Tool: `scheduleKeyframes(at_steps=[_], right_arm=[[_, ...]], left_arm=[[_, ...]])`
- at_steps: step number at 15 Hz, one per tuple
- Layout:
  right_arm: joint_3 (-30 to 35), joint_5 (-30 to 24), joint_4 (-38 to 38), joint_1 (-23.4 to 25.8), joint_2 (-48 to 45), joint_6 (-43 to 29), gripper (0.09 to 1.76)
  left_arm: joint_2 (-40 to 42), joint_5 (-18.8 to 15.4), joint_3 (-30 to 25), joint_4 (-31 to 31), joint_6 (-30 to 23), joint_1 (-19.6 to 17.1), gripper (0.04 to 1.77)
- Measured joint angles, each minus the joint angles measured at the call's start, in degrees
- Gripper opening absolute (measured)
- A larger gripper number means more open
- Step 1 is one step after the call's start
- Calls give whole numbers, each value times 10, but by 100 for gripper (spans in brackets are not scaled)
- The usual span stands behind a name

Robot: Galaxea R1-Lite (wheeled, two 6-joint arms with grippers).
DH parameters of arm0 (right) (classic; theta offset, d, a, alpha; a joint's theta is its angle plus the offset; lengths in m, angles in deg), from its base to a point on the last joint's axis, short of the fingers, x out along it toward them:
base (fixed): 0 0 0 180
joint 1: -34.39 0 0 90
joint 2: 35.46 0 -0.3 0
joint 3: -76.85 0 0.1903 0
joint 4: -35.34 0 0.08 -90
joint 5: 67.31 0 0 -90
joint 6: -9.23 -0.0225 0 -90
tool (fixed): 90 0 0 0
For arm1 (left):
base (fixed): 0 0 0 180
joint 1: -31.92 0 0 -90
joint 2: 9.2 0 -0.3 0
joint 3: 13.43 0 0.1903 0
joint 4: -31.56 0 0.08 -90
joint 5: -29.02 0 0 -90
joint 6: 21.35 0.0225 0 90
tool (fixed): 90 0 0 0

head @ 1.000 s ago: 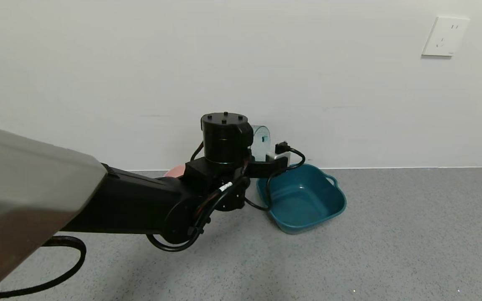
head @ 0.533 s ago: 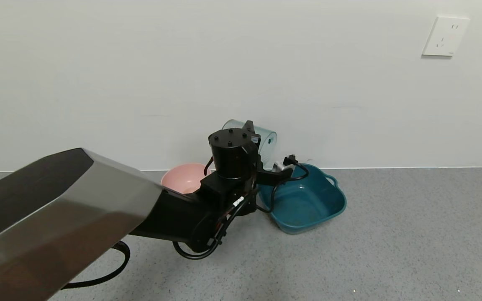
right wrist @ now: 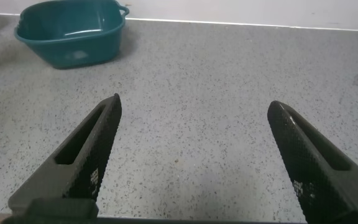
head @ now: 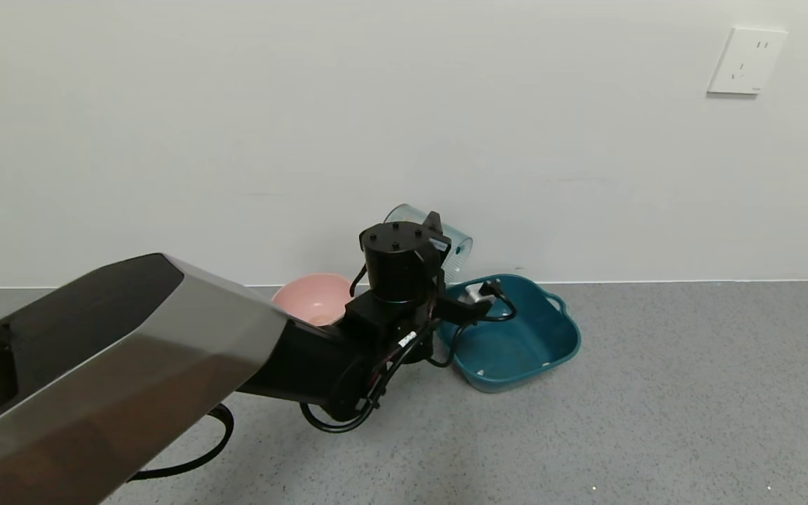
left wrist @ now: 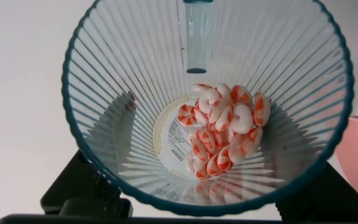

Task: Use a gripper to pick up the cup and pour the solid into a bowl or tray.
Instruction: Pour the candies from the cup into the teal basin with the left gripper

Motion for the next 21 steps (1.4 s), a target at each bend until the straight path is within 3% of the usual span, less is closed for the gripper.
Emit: scheduleKeyframes(at_steps=[10, 16, 21], right_arm=[[0, 0, 0, 0, 0, 0, 171], [0, 0, 0, 0, 0, 0, 171], [0, 0, 0, 0, 0, 0, 171]], left_arm=[[-12, -45, 17, 4, 168, -2, 129], [-14, -45, 18, 8, 248, 13, 129], [-8, -46, 18, 18, 250, 18, 129]])
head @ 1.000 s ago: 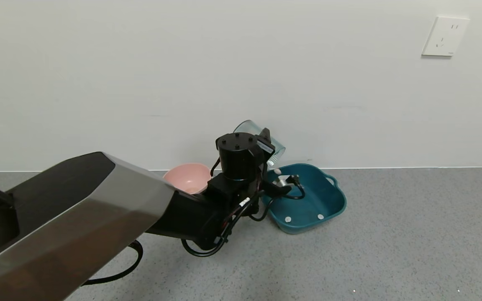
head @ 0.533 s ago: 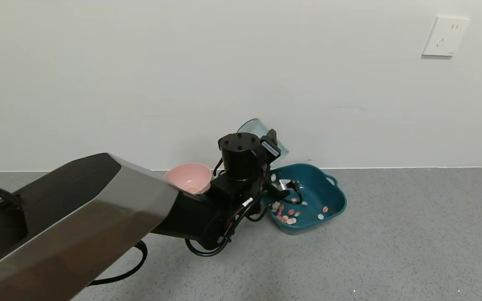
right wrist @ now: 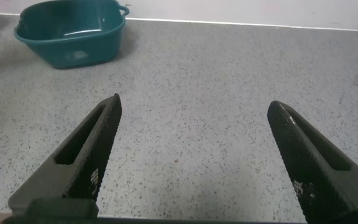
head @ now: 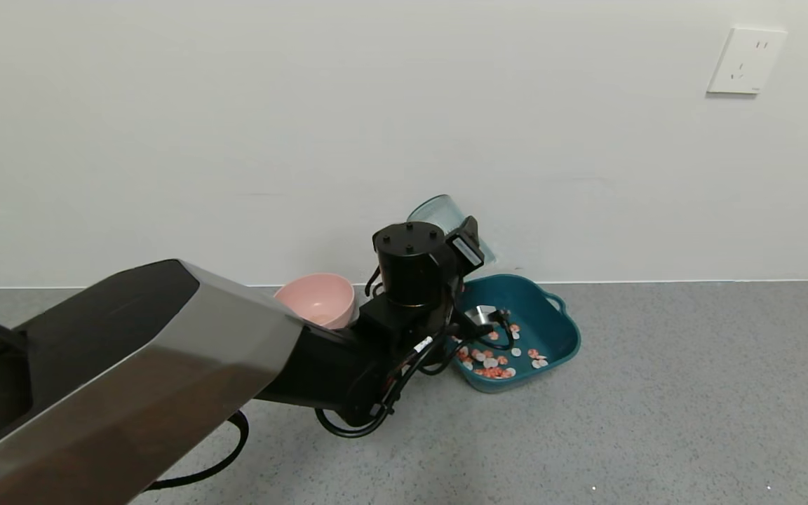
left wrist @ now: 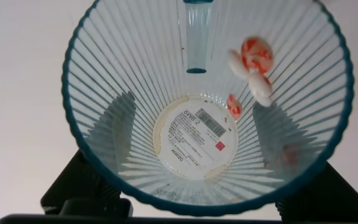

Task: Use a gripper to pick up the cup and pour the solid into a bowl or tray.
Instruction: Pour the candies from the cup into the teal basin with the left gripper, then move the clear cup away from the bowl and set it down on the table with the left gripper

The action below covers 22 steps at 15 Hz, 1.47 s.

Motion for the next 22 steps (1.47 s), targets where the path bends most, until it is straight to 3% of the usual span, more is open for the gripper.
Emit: scheduleKeyframes(at_steps=[2, 5, 10, 15, 22], right_arm=[[0, 0, 0, 0, 0, 0, 171], [0, 0, 0, 0, 0, 0, 171], [0, 0, 0, 0, 0, 0, 171], [0, 0, 0, 0, 0, 0, 171], [0, 1, 0, 1, 0, 0, 171]], left_arm=[[5, 17, 6, 6, -61, -2, 129], [19, 72, 2, 3, -196, -3, 129], [49, 115, -46, -1, -380, -4, 129], [76, 123, -97, -2, -539, -18, 129], [127, 130, -176, -3, -713, -55, 129]])
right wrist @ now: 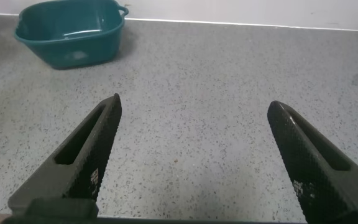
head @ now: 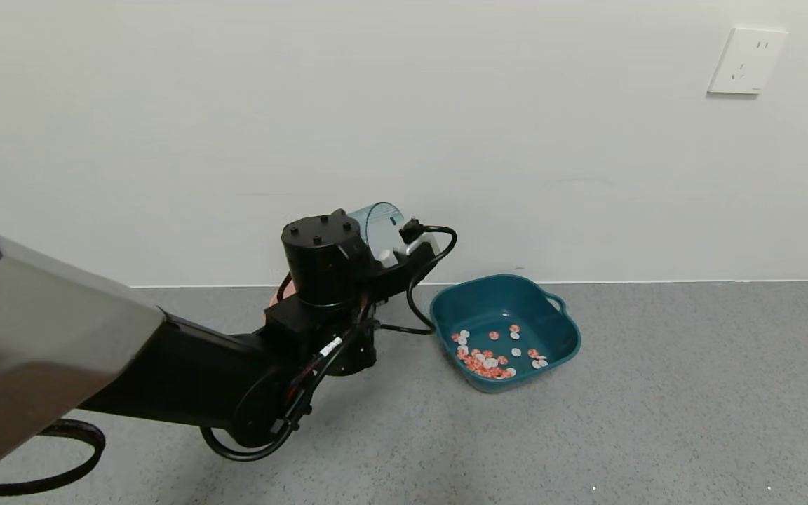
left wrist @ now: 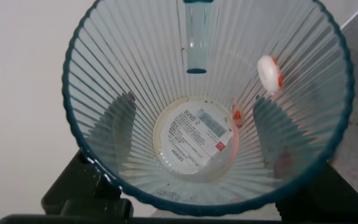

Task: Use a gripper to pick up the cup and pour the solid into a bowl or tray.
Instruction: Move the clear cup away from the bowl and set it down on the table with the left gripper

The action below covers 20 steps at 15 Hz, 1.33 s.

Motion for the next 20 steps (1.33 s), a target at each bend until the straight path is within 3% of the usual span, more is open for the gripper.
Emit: scheduleKeyframes(at_steps=[7, 12, 17, 20], right_arm=[[0, 0, 0, 0, 0, 0, 171], [0, 0, 0, 0, 0, 0, 171], [0, 0, 0, 0, 0, 0, 171], [0, 0, 0, 0, 0, 0, 171]], left_arm=[[40, 1, -57, -7, -222, -9, 129], [50, 0, -65, -46, -414, 11, 129], [64, -11, -83, -103, -560, 21, 129], [90, -72, -102, -187, -651, 27, 129]])
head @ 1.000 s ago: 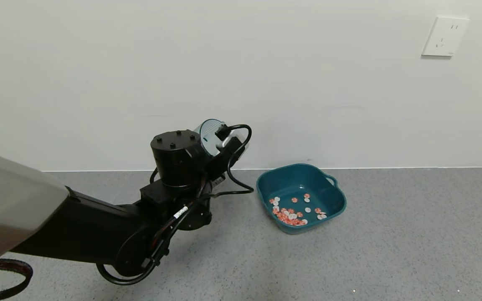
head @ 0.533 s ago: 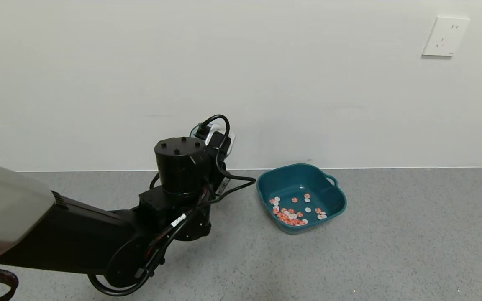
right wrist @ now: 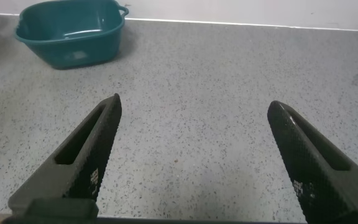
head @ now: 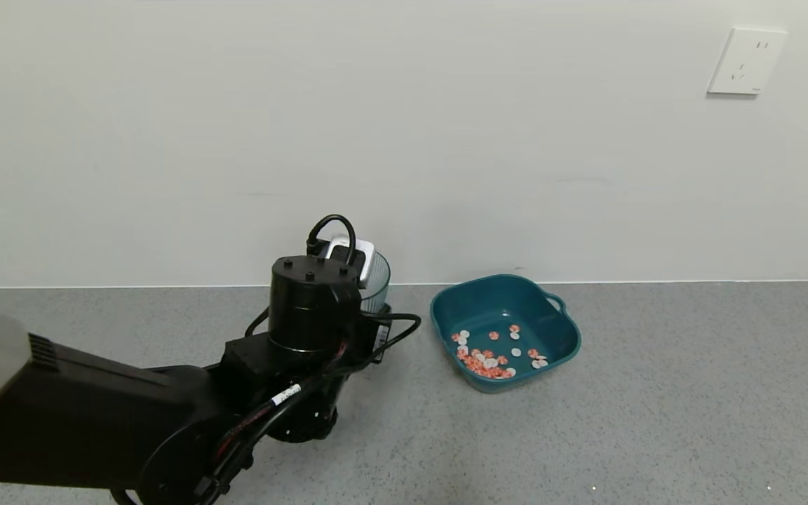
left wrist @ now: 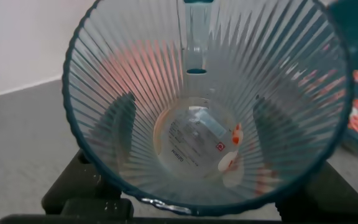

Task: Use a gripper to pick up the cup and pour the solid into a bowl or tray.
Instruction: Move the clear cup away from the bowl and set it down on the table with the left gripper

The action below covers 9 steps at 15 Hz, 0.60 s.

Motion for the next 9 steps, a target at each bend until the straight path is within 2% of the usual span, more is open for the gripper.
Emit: scheduleKeyframes(at_steps=[2, 6, 9], right_arm=[[0, 0, 0, 0, 0, 0, 171], [0, 0, 0, 0, 0, 0, 171], [0, 0, 0, 0, 0, 0, 171]], left_arm=[[16, -19, -6, -39, -50, 1, 129], [17, -27, -24, -42, -84, 2, 129], [4, -73, -45, -39, -102, 1, 129]])
